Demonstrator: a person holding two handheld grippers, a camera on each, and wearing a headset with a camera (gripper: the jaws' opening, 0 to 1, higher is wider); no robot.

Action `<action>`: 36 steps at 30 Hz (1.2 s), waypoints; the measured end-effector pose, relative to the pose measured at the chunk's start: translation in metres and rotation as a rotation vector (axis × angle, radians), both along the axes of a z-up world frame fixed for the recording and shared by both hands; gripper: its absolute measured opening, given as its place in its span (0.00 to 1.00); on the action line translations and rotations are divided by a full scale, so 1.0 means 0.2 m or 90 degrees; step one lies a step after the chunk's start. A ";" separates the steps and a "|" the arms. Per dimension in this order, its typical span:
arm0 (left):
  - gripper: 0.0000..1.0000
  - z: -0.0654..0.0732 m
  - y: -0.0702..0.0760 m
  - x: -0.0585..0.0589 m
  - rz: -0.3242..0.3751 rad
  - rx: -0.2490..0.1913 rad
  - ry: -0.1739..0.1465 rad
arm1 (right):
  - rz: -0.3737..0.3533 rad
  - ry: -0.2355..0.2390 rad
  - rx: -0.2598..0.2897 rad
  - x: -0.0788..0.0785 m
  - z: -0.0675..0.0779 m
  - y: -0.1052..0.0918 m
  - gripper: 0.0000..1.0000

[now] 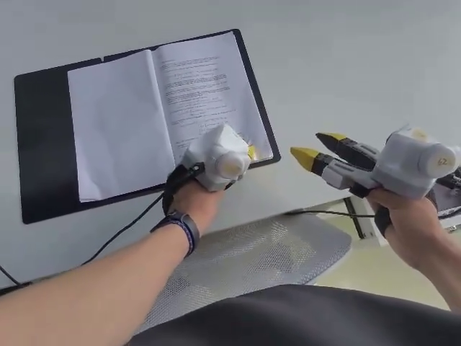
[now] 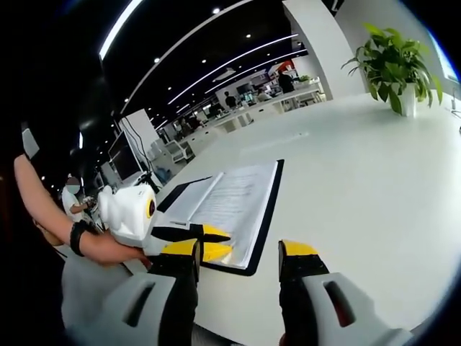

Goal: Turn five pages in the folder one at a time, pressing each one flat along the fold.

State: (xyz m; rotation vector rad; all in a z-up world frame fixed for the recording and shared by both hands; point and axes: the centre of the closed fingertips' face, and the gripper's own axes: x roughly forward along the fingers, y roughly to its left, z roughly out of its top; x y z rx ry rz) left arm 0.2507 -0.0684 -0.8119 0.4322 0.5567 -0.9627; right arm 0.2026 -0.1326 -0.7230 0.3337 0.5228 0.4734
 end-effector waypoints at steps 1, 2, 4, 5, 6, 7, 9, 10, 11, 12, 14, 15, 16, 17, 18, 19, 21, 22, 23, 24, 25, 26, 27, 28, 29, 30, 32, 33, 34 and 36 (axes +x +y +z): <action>0.07 0.00 0.00 0.00 0.002 -0.001 -0.001 | 0.001 -0.001 0.001 0.00 0.00 0.00 0.42; 0.06 0.00 0.00 0.00 -0.006 0.007 -0.013 | 0.001 -0.001 0.002 0.00 0.01 0.00 0.42; 0.06 0.00 0.00 0.00 -0.019 0.015 -0.031 | 0.002 -0.003 0.001 0.01 0.01 0.00 0.42; 0.05 0.00 0.00 0.00 -0.025 0.020 -0.039 | 0.003 -0.002 0.001 0.01 0.01 0.00 0.42; 0.04 0.00 -0.01 0.00 -0.027 0.026 -0.049 | 0.002 -0.001 0.000 0.01 0.00 -0.01 0.42; 0.01 0.01 0.03 0.03 -0.014 0.050 -0.067 | 0.003 0.000 -0.002 0.01 0.00 -0.01 0.42; 0.00 0.02 0.00 0.00 -0.027 0.043 -0.062 | 0.005 0.000 -0.003 0.01 0.00 -0.01 0.42; 0.00 0.03 0.01 0.01 -0.029 0.045 -0.062 | 0.005 -0.002 -0.003 0.01 0.01 -0.02 0.42; 0.00 0.03 0.00 0.01 -0.046 0.055 -0.064 | 0.005 -0.003 -0.002 0.00 0.01 -0.02 0.42; 0.00 0.02 0.00 0.01 -0.041 0.055 -0.064 | 0.005 -0.003 -0.005 0.00 0.01 -0.02 0.42; 0.00 0.03 -0.02 0.05 -0.054 0.046 -0.063 | 0.001 -0.005 -0.002 0.00 0.02 -0.03 0.42; 0.00 0.02 -0.01 0.06 -0.036 0.055 -0.058 | 0.000 -0.005 -0.002 0.00 0.03 -0.03 0.42; 0.00 0.01 -0.01 0.06 -0.050 0.064 -0.070 | 0.001 -0.006 -0.003 0.00 0.03 -0.03 0.41; 0.00 0.02 -0.01 0.05 -0.059 0.069 -0.078 | 0.001 -0.008 -0.002 0.00 0.03 -0.03 0.41; 0.00 0.03 0.00 0.04 -0.055 0.065 -0.069 | 0.000 -0.008 -0.001 0.00 0.03 -0.03 0.41; 0.00 0.02 0.00 0.04 -0.056 0.064 -0.067 | 0.001 -0.008 -0.002 0.00 0.03 -0.03 0.41; 0.00 0.03 0.00 0.04 -0.065 0.060 -0.064 | 0.003 -0.007 -0.003 -0.01 0.03 -0.03 0.42; 0.00 0.03 0.01 0.04 -0.019 0.024 -0.016 | 0.002 -0.008 -0.001 -0.01 0.03 -0.03 0.42; 0.00 0.04 0.01 0.04 0.006 0.001 0.022 | 0.000 -0.008 0.001 -0.01 0.03 -0.03 0.41; 0.00 0.04 0.01 0.05 0.030 -0.026 0.054 | -0.001 -0.007 0.001 -0.01 0.03 -0.04 0.41; 0.00 0.06 0.02 0.06 0.011 -0.025 0.044 | -0.002 -0.007 0.001 -0.01 0.02 -0.04 0.41; 0.00 0.07 0.02 0.08 0.005 -0.020 0.015 | -0.004 -0.008 0.004 -0.01 0.02 -0.04 0.41; 0.00 0.09 0.01 0.09 -0.005 -0.025 0.001 | -0.004 -0.007 0.004 -0.01 0.02 -0.05 0.41; 0.04 0.15 -0.02 0.07 -0.017 -0.041 -0.036 | -0.004 -0.006 0.003 -0.01 0.02 -0.05 0.41; 0.08 0.16 -0.07 0.03 -0.038 -0.057 -0.014 | -0.004 -0.006 0.003 -0.01 0.02 -0.05 0.41; 0.11 0.18 -0.09 0.01 -0.040 -0.076 0.001 | -0.005 -0.005 0.005 -0.01 0.02 -0.06 0.41; 0.18 0.13 -0.10 0.02 -0.049 -0.064 0.013 | -0.006 -0.004 0.004 -0.01 0.01 -0.06 0.41; 0.21 0.08 -0.09 0.01 -0.041 -0.045 0.021 | -0.005 -0.004 0.004 -0.01 0.01 -0.07 0.41; 0.22 0.05 -0.07 0.00 -0.033 -0.040 0.040 | -0.006 -0.004 0.004 -0.01 0.01 -0.07 0.41; 0.22 0.05 -0.07 0.00 -0.036 -0.049 0.023 | -0.005 -0.003 0.004 -0.01 0.00 -0.07 0.41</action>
